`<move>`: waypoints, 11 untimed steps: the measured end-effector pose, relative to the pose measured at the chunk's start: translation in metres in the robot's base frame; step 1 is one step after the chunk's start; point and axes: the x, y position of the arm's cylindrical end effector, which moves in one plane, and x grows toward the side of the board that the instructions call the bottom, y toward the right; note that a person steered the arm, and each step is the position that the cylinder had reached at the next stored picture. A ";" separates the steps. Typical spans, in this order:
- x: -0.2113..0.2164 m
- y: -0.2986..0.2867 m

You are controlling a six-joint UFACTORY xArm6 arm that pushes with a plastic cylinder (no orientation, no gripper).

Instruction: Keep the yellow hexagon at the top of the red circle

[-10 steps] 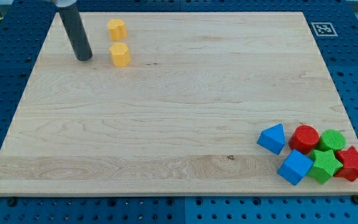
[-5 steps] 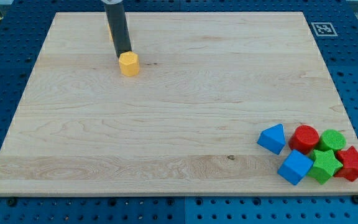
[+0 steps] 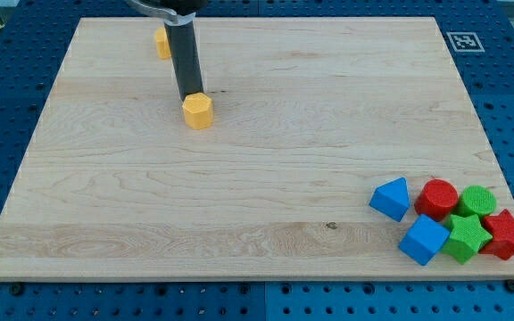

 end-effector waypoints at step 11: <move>0.087 0.027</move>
